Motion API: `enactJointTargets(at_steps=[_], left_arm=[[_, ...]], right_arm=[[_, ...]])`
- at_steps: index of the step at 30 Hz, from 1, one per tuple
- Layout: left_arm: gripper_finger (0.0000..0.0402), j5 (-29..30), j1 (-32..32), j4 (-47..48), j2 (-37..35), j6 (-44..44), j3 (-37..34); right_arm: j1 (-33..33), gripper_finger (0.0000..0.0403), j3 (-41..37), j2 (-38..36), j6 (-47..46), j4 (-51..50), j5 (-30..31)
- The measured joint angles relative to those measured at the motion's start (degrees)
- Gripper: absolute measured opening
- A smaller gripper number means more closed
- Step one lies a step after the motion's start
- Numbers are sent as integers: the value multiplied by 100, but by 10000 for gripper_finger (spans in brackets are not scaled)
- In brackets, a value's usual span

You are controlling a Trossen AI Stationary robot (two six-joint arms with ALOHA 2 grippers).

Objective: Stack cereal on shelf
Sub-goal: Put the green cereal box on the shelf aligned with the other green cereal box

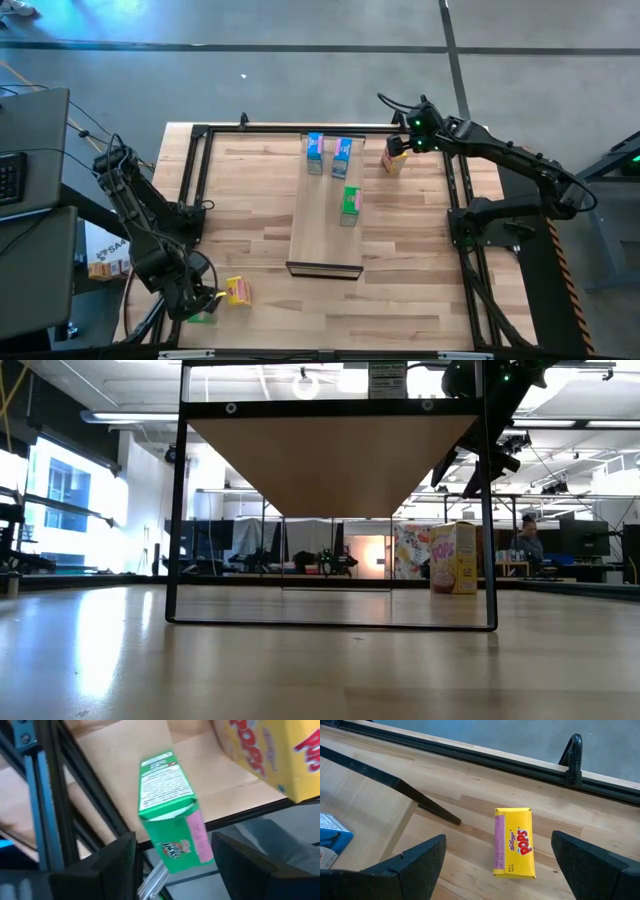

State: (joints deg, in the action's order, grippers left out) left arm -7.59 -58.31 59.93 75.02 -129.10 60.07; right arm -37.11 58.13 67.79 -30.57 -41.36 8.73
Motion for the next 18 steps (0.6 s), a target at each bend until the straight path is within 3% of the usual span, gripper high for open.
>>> enactJointTargets(at_steps=[18], left_arm=[[257,-253,-28,-228,271,-636,-2]], right_arm=[[-2,357,0,0,101,0,-20]])
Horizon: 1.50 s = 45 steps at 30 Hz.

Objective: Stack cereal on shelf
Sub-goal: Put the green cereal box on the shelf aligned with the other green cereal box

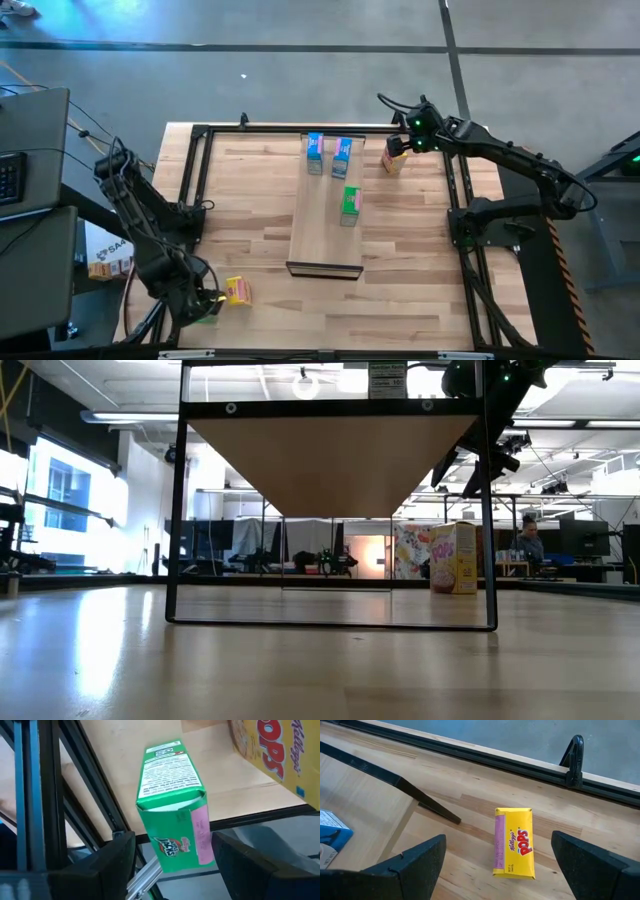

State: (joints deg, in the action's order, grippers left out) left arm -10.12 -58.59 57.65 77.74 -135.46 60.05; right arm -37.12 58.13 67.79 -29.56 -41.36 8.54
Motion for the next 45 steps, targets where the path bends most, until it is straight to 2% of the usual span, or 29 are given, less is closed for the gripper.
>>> enactJointTargets(at_steps=[24,34,45], left_arm=[[257,36,59,-207,541,-93,0],[256,37,59,-241,607,160,0],[200,8,84,-213,527,109,0]], right_arm=[[0,357,0,2,4,2,4],[1,357,0,2,4,2,4],[1,357,0,2,2,2,25]])
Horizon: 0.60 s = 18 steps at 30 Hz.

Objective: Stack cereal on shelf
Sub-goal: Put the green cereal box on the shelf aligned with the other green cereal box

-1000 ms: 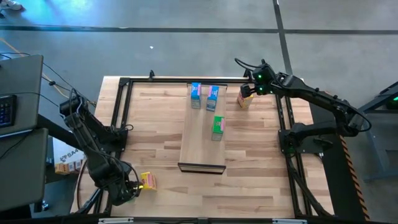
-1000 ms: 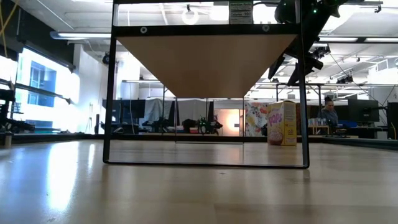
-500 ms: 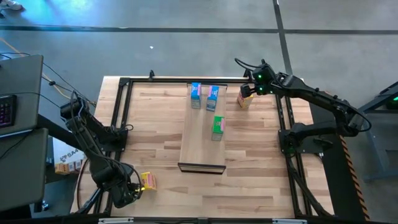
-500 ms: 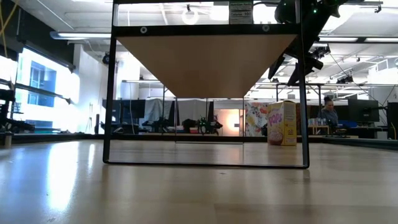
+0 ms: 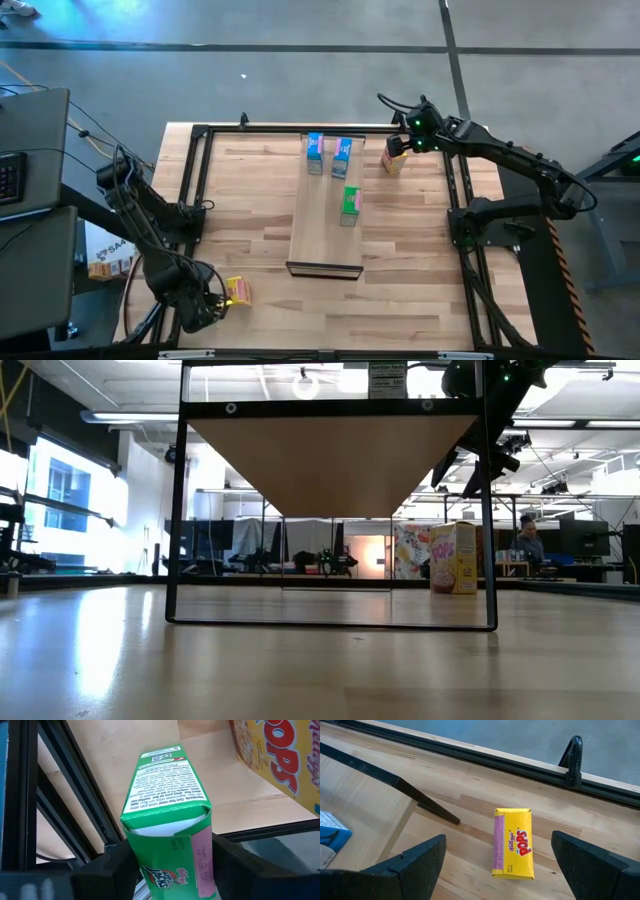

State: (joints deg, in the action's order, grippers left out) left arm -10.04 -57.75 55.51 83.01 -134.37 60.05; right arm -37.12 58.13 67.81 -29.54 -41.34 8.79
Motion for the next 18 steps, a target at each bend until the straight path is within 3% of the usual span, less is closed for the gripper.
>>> enactJointTargets(at_steps=[7,13,18], left_arm=[[184,6,78,4,-409,16,0],[184,21,78,39,-1442,203,0],[184,866,71,40,-2714,308,0]], right_arm=[[-1,357,0,0,1,1,-4],[-1,357,0,0,2,2,81],[1,357,0,0,4,2,83]])
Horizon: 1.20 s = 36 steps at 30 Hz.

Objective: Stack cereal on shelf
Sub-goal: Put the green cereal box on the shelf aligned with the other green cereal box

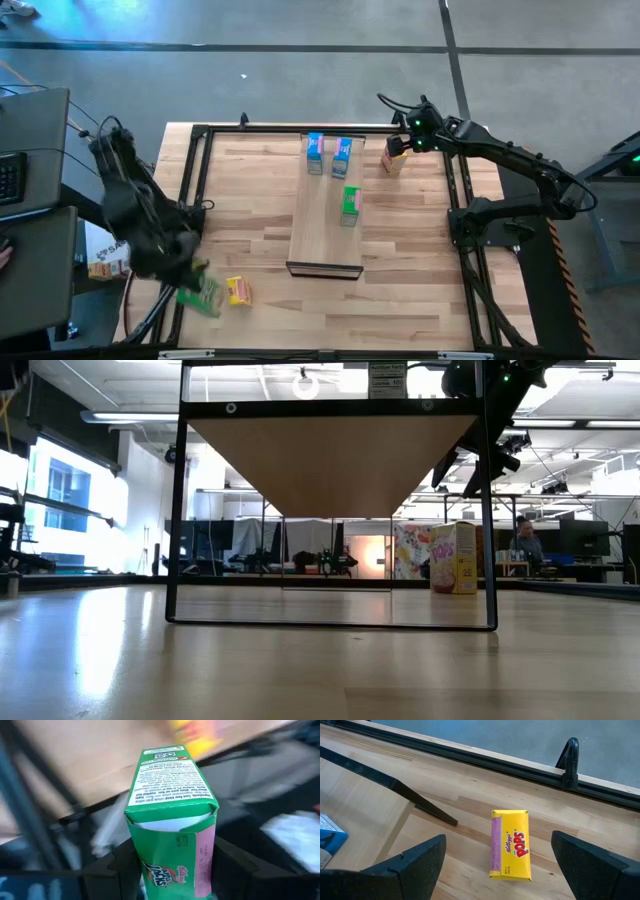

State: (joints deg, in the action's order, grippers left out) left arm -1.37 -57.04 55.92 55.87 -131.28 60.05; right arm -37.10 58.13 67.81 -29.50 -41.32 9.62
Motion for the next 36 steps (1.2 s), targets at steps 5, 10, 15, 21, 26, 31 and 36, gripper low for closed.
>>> enactJointTargets(at_steps=[5,10,15,21,26,31,36], left_arm=[[184,1984,2,-94,-1154,308,2],[184,3683,156,-328,-1782,1137,7],[184,3780,885,-405,-1838,1747,11],[183,3300,2077,-1675,-1486,3166,9],[183,2211,3184,-2640,-951,4174,9],[183,1006,4214,-2861,-522,4987,67],[183,465,4967,-2011,-88,5696,634]], right_arm=[[-2,357,0,0,-1,0,-9],[0,357,0,0,-16,0,-23],[0,357,0,0,-66,0,-27],[0,357,0,0,-217,0,-40],[-2,357,0,0,-358,6,-63],[0,357,0,0,-438,18,-176],[0,357,0,0,-522,141,-349]])
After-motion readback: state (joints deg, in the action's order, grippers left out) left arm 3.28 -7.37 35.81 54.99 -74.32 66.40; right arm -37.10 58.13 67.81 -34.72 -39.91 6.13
